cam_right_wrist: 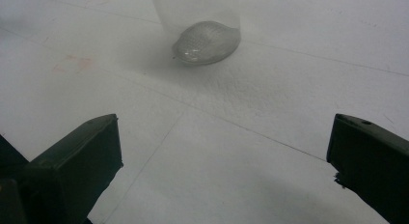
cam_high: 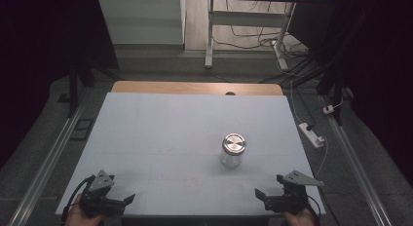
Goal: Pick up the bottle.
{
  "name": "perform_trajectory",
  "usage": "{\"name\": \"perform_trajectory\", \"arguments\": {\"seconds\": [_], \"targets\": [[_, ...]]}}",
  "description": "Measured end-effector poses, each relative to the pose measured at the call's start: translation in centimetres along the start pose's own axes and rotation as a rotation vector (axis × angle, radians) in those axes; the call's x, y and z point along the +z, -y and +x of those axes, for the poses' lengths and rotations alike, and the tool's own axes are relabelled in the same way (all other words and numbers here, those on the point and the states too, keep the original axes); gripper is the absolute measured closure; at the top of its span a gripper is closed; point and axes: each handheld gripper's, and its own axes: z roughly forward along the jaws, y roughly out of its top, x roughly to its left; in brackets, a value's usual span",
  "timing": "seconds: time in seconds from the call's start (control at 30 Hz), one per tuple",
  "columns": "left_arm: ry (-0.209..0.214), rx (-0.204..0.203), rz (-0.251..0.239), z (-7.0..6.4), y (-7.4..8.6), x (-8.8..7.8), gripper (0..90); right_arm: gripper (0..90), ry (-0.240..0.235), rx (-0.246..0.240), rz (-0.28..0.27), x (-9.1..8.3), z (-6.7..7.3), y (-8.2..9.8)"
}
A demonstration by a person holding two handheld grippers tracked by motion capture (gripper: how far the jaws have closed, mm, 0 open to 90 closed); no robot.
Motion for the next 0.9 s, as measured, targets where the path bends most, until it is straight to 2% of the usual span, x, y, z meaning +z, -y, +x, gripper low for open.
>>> {"name": "perform_trajectory", "arguments": {"seconds": [0.17, 0.3, 0.53, 0.7, 0.9], "targets": [[0.011, -0.026, -0.014, 0.26, 0.06, -0.14, 1.6, 0.0, -0.001, -0.001, 0.000, 0.00, -0.01, 0.01], [0.018, -0.030, -0.019, 0.36, 0.09, -0.17, 1.5, 0.0, 0.002, -0.002, 0.000, 0.00, 0.00, 0.01], [0.020, -0.034, -0.018, 0.41, 0.09, -0.16, 1.5, 0.0, 0.011, -0.015, -0.001, 0.02, 0.13, -0.01], [0.021, -0.022, 0.003, 0.22, 0.02, 0.01, 2.5, 0.0, 0.001, -0.007, -0.006, -0.03, 0.02, -0.01], [0.024, -0.025, 0.001, 0.21, 0.06, -0.03, 2.9, 0.0, -0.009, -0.022, -0.002, 0.08, 0.11, -0.12]]}}
